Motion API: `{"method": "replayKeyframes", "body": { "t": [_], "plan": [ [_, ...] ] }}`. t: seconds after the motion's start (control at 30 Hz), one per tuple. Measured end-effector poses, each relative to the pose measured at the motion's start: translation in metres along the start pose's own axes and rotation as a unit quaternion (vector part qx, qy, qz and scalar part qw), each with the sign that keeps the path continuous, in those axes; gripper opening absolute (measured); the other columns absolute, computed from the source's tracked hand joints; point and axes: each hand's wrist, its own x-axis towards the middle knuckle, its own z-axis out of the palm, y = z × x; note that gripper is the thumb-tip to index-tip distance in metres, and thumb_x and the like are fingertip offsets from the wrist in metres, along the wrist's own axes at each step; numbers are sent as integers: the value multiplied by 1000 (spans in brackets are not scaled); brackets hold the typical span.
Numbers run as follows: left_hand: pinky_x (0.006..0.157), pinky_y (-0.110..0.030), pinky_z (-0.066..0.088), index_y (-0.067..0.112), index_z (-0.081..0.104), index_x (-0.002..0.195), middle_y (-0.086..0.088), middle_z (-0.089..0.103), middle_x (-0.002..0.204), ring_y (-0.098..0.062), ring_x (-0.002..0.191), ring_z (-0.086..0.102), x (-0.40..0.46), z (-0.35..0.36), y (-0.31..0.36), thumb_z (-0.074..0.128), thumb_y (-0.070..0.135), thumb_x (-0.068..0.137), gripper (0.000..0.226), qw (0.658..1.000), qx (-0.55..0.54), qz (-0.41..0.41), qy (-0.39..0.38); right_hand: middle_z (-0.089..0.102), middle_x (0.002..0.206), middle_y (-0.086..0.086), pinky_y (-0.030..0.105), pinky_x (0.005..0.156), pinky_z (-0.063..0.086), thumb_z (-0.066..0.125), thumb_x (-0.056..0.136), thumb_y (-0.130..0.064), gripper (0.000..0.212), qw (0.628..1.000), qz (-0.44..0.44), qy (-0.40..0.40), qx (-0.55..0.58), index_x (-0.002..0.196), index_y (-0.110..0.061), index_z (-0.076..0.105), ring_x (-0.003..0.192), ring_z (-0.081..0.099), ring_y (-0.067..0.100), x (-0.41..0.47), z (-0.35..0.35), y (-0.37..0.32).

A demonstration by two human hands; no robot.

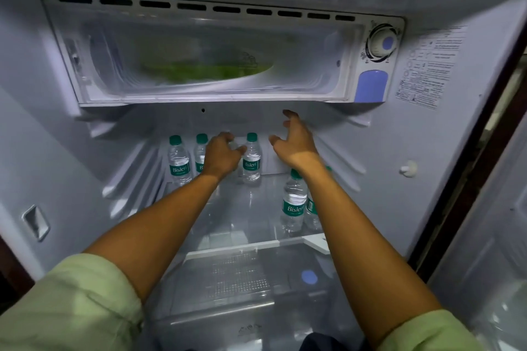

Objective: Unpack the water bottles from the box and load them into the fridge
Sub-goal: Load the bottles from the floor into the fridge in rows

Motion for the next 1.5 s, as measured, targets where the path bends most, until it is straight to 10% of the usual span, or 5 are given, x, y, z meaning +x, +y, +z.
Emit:
{"method": "replayKeyframes", "body": {
  "t": [0.3, 0.67, 1.13, 1.5],
  "plan": [
    [98, -33, 47, 7, 49, 137, -15, 53, 139, -32, 122, 54, 52, -17, -23, 75, 24, 86, 60, 995, 93, -3, 33, 47, 147, 16, 22, 87, 41, 72, 86, -16, 83, 996, 9, -86, -33, 155, -12, 26, 131, 50, 31, 53, 64, -15],
    [104, -32, 40, 15, 43, 145, -12, 48, 145, -29, 130, 49, 81, -9, -36, 67, 18, 89, 61, 974, 223, 26, -22, 28, 153, 20, 50, 107, 41, 68, 90, -33, 89, 966, 72, -144, -200, 159, -22, 12, 137, 34, 42, 82, 125, -3],
    [72, -28, 42, 7, 47, 121, -13, 56, 106, -27, 96, 58, 79, -1, -40, 78, 14, 81, 51, 972, 219, 59, -58, 36, 149, 21, 43, 104, 48, 75, 88, -25, 90, 973, 79, -144, -160, 156, -7, 19, 129, 50, 38, 84, 131, 20],
    [85, -28, 46, 1, 49, 124, -15, 60, 120, -28, 109, 58, 50, -9, -34, 82, 19, 79, 60, 990, 131, -20, -56, 53, 138, 16, 35, 96, 50, 76, 87, -13, 68, 980, 81, -136, -117, 144, -9, 39, 122, 57, 33, 60, 113, 16]
  ]
}}
